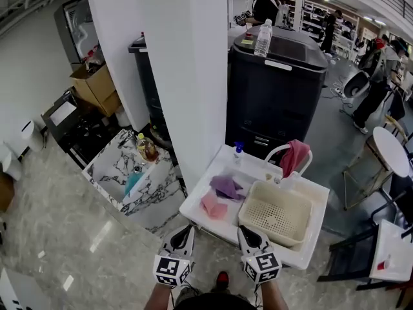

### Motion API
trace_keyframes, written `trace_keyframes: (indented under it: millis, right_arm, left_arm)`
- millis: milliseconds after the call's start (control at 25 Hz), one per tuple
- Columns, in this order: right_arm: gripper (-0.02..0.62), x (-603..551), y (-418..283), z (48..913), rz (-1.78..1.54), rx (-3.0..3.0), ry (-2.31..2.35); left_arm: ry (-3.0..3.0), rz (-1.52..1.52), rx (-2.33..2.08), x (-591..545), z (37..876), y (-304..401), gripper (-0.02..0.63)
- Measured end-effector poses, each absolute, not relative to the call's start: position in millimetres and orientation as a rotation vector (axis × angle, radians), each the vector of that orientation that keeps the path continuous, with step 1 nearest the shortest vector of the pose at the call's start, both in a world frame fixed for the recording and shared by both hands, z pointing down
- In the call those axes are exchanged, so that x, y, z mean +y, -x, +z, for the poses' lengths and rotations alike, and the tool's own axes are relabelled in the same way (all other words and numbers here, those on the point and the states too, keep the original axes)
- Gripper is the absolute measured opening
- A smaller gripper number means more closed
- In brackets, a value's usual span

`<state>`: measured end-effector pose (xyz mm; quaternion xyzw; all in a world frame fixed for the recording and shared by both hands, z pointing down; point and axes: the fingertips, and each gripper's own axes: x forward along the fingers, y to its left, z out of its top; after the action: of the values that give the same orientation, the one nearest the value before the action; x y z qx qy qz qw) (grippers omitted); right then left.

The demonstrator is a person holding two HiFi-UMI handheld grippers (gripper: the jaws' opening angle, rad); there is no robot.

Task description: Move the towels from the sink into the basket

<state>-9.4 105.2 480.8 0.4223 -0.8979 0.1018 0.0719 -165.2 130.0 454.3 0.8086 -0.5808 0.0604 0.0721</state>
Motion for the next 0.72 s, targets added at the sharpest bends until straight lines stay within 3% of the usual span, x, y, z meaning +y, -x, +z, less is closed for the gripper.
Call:
trace_keyframes:
  millis: [720]
  right_arm:
    - [0.031,49.0,55.9,534.8,0.428,-2.664,-1.193]
  left_arm:
    - [-2.383,0.329,-1.714,73.1,492.6,193.8,0.003]
